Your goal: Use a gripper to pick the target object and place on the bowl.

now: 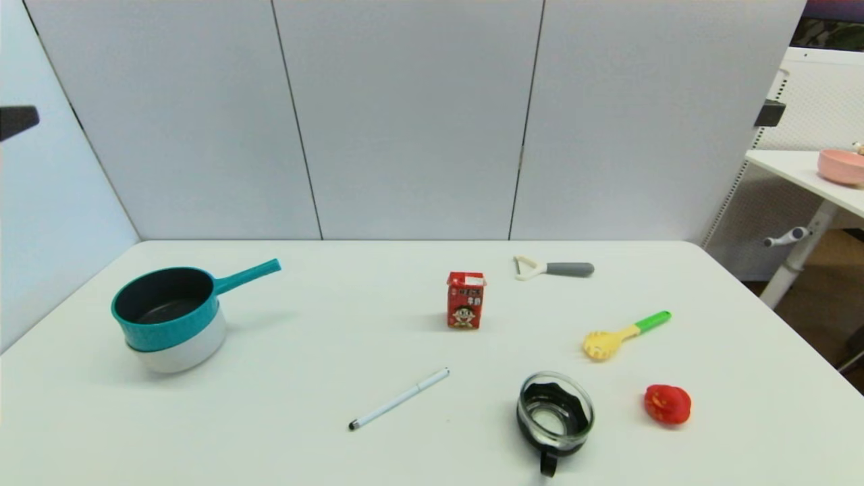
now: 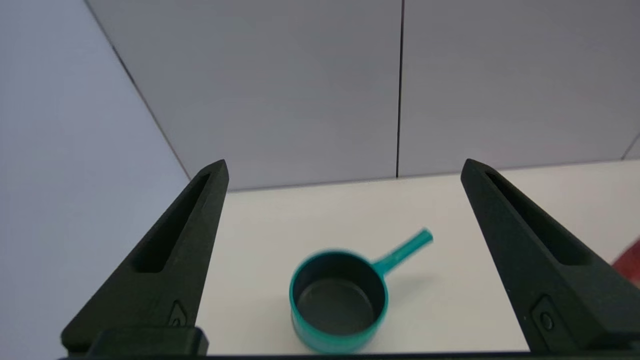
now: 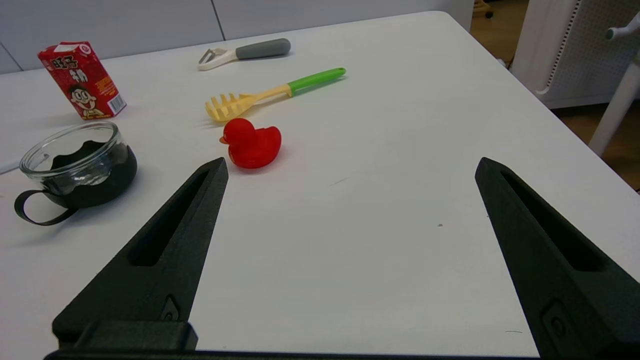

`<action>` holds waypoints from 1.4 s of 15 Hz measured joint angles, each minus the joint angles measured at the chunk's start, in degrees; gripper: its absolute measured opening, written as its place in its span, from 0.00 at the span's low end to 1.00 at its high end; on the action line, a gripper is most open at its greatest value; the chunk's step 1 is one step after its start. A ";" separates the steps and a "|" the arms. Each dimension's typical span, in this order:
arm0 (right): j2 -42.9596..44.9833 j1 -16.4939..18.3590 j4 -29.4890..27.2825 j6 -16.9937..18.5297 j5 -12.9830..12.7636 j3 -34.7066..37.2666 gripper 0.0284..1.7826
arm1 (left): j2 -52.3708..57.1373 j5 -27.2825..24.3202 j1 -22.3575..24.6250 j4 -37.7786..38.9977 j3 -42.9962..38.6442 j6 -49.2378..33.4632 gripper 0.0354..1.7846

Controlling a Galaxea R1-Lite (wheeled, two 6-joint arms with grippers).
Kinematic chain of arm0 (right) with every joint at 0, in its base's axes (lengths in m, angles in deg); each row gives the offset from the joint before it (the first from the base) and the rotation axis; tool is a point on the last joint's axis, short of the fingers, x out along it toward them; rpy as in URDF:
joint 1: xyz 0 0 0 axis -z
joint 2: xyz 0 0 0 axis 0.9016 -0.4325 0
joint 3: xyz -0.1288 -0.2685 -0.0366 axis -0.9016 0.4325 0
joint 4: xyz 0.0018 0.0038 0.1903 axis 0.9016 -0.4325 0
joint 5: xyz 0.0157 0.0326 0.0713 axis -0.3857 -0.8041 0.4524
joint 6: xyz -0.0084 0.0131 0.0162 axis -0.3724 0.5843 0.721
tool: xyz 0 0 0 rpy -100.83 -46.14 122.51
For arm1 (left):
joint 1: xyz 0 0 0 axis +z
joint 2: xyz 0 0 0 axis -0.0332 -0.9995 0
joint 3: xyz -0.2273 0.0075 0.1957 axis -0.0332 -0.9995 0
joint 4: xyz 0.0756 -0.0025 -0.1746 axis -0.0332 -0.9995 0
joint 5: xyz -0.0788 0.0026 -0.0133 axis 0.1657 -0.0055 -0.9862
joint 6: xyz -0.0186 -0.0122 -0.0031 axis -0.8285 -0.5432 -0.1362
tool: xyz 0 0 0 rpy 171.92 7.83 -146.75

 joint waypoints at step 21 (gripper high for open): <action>0.00 0.00 0.02 0.00 -0.02 0.00 0.96 | 55.65 0.30 -2.07 4.00 -62.87 -4.28 0.95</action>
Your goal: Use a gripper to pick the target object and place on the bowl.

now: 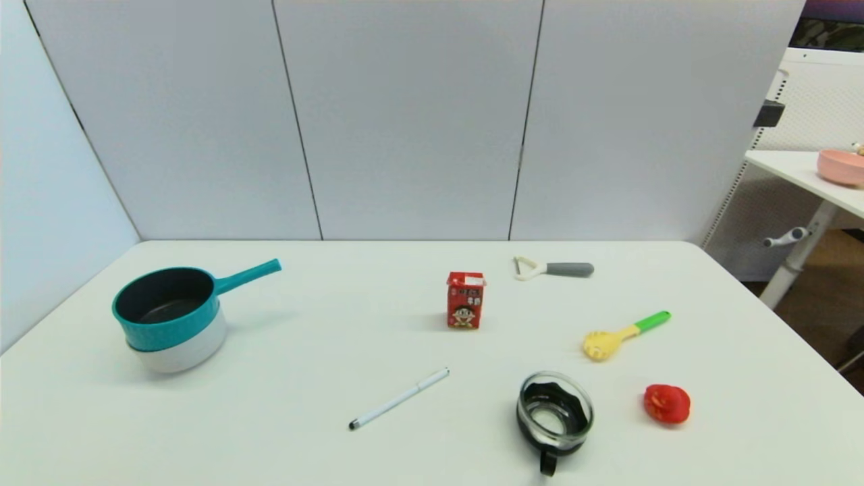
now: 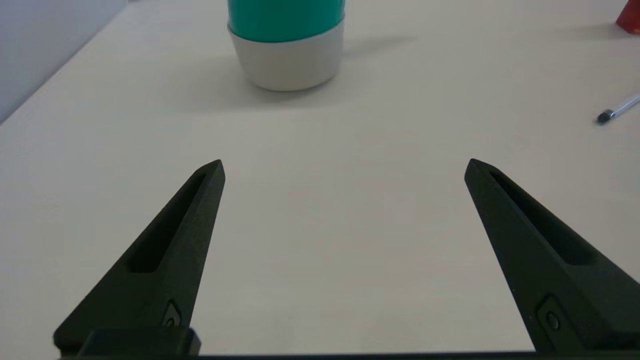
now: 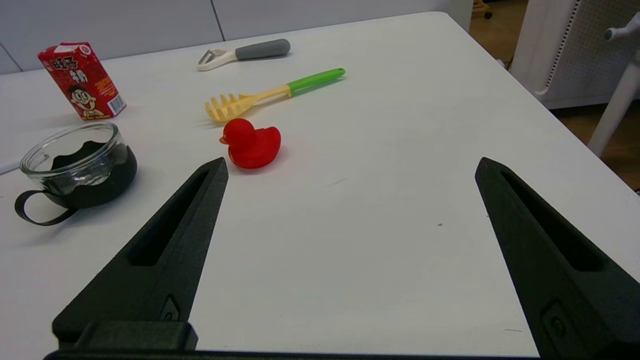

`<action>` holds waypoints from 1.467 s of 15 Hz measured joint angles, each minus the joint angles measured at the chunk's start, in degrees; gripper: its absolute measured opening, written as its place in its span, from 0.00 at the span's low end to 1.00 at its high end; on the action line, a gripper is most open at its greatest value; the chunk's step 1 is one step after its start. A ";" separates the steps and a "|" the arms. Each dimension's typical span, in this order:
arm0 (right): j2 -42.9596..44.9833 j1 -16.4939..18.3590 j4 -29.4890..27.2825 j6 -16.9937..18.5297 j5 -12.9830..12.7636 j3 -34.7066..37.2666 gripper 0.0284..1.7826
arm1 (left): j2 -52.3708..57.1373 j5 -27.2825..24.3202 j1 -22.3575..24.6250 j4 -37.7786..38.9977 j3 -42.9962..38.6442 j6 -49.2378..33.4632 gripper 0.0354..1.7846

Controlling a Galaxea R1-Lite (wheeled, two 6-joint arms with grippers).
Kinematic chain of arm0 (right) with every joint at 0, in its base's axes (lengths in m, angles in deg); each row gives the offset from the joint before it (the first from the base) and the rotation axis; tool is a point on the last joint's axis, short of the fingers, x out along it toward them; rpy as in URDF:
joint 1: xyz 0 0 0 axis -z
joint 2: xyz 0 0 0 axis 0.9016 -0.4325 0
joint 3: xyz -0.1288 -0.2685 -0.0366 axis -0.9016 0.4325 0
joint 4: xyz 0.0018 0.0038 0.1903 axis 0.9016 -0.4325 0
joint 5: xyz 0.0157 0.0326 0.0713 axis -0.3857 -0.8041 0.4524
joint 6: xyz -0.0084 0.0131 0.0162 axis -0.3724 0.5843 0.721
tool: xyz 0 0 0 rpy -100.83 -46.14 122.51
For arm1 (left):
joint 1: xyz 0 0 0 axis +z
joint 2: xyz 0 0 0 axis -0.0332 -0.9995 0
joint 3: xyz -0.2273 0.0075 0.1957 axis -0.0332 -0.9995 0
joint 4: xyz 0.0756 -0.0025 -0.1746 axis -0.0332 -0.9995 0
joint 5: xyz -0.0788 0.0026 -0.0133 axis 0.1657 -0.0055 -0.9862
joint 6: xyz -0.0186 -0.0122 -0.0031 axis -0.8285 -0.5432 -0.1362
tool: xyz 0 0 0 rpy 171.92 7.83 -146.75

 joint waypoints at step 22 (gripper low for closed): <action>0.00 0.00 0.26 1.15 -0.27 0.00 0.96 | 3.07 0.16 -0.04 0.13 -0.50 -1.45 0.96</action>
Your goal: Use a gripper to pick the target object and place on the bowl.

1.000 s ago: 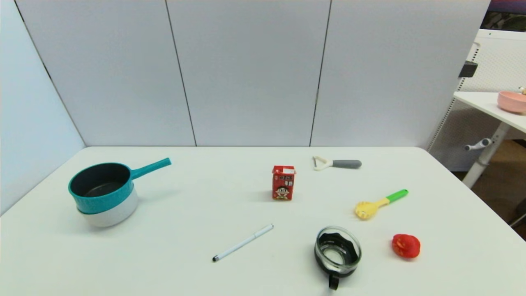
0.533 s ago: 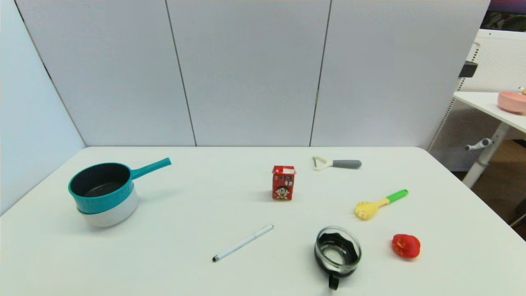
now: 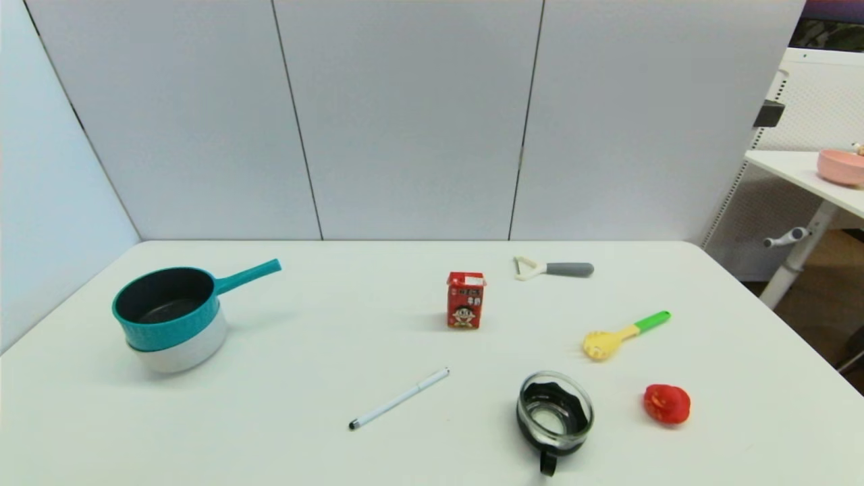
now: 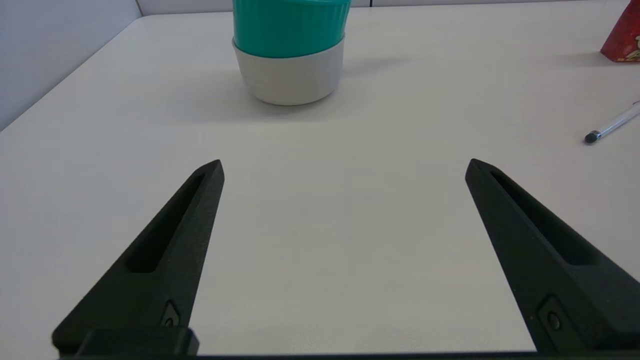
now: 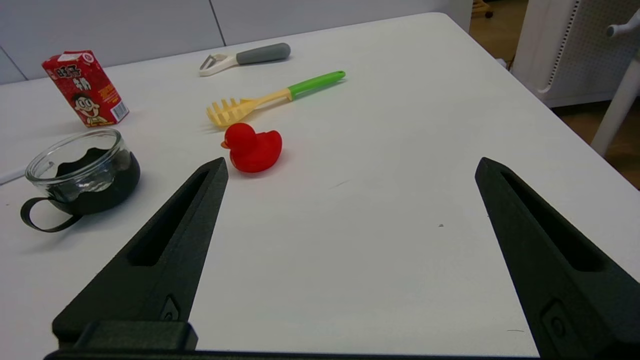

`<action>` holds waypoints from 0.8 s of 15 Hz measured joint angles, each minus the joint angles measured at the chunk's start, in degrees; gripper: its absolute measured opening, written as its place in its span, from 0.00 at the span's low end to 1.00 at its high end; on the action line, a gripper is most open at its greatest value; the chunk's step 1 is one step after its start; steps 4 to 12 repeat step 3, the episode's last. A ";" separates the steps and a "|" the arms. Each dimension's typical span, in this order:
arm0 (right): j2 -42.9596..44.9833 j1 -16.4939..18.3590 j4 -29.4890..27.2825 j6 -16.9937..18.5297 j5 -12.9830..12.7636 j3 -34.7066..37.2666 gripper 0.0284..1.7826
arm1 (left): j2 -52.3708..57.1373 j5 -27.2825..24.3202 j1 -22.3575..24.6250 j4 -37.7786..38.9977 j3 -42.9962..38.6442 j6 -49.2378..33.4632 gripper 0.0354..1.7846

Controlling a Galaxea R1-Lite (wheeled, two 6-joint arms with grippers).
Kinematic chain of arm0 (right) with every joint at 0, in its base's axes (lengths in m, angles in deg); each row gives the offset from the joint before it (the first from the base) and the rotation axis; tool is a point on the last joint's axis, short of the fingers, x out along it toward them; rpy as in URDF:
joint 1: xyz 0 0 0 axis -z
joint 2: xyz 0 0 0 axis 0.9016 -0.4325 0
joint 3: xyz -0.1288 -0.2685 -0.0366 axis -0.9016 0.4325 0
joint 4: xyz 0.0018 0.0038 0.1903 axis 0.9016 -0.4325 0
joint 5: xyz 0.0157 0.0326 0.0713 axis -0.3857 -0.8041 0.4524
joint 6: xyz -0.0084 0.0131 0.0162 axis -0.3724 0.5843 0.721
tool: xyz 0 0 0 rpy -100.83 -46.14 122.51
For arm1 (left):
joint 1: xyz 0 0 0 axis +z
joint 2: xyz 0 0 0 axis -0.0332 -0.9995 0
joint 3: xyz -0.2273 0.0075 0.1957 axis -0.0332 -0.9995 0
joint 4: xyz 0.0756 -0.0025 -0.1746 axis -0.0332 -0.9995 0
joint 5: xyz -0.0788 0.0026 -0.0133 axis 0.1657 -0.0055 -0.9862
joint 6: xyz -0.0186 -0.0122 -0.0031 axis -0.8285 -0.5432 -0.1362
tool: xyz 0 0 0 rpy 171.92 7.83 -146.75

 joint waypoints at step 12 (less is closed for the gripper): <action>0.00 0.00 -0.06 0.00 0.00 0.00 0.96 | 0.00 -0.02 0.00 0.00 0.00 -0.02 0.96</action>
